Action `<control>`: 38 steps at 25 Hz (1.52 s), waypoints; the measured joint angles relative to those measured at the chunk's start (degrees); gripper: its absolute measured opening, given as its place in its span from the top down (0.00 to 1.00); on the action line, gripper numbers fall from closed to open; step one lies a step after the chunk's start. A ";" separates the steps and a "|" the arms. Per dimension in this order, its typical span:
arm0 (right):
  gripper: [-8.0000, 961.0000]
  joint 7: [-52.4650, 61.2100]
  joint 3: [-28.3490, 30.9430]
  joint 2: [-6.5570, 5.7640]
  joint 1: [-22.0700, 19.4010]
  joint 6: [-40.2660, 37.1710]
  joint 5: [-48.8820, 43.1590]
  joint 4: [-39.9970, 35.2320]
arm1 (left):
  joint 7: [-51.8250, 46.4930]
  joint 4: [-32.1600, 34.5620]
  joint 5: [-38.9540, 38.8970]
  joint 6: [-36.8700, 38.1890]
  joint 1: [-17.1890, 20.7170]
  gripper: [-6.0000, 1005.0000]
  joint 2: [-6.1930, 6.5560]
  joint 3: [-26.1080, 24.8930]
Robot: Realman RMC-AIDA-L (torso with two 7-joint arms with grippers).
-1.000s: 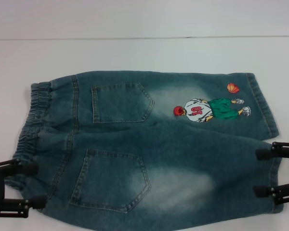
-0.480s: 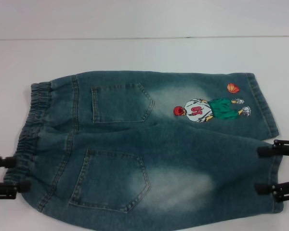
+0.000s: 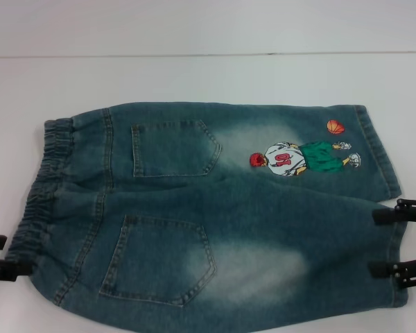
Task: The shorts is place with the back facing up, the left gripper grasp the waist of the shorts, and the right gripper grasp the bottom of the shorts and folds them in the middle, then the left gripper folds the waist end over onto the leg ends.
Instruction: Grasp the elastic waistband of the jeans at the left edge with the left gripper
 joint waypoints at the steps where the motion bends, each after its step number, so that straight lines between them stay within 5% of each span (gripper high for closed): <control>1: 0.01 -0.02 0.00 0.00 0.00 0.01 0.00 0.03 | -0.45 0.00 0.48 -0.74 -0.20 0.12 -0.10 0.44; 32: 0.02 -0.13 -0.10 -0.09 0.12 0.91 0.01 0.42 | -2.29 -2.70 3.97 -4.60 -1.90 0.23 -0.13 2.60; 38: 0.01 -0.42 -0.06 -0.05 0.06 0.85 0.01 0.42 | -2.43 -2.72 3.88 -4.18 -2.16 0.37 0.19 2.23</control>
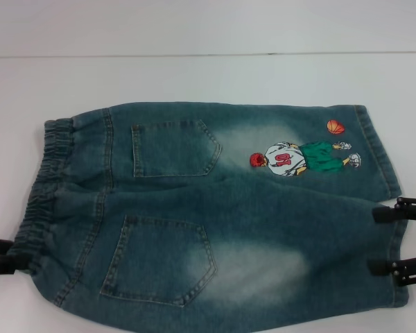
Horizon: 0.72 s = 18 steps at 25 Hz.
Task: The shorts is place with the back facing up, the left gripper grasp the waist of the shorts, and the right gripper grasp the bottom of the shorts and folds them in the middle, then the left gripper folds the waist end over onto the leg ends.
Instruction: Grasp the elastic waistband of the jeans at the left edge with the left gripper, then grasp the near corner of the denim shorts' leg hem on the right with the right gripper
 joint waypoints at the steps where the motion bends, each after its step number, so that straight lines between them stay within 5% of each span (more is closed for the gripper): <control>1: 0.01 -0.05 0.04 0.03 -0.01 -0.01 0.00 0.01 | -0.02 0.00 -0.04 0.07 -0.04 0.40 0.03 -0.06; 18: 0.02 -0.18 0.54 -0.09 -0.53 -0.05 0.36 0.09 | -4.43 0.48 -0.32 2.17 -2.27 0.87 -0.44 -0.04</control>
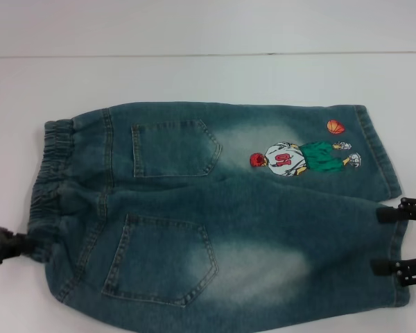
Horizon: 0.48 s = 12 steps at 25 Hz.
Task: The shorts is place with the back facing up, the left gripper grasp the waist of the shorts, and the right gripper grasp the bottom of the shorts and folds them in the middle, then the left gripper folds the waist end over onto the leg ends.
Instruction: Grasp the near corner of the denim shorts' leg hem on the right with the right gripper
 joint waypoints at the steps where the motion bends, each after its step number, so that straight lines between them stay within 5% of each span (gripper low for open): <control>1: 0.02 0.00 0.11 0.02 -0.05 -0.03 0.00 0.00 | -0.50 0.10 -0.02 0.05 -0.28 0.89 -0.09 -0.05; 12: 0.02 14.09 -2.16 -2.52 5.01 -5.60 -13.45 -6.12 | -3.30 0.59 -3.83 -0.14 -1.67 0.93 0.04 -0.03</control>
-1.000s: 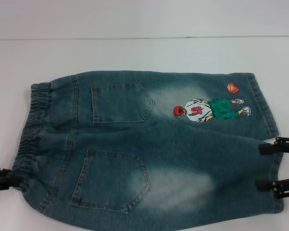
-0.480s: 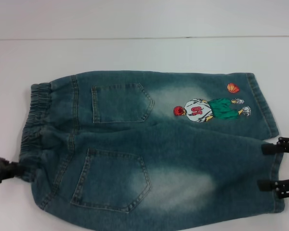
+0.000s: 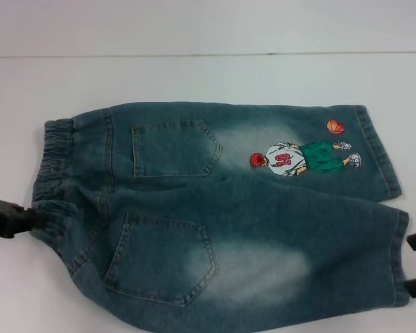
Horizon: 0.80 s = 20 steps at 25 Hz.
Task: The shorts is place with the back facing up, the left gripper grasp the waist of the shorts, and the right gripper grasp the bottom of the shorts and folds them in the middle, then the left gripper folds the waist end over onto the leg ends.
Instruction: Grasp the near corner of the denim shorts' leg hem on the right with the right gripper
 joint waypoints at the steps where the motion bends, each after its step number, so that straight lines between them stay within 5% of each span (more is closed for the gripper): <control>1: 0.02 1.50 -0.97 -0.08 0.59 -0.01 -1.92 -0.50 | 0.03 -0.05 -0.14 -0.05 0.08 0.93 0.00 0.10; 8: 0.02 10.50 -8.32 0.28 4.93 -0.14 -13.54 -1.37 | 0.11 -0.03 -0.24 -0.32 0.65 0.93 -0.19 -0.09; 20: 0.02 13.36 -13.35 2.04 5.82 0.68 -16.49 1.74 | 1.21 -0.19 -0.46 -1.71 1.30 0.93 -0.81 -0.04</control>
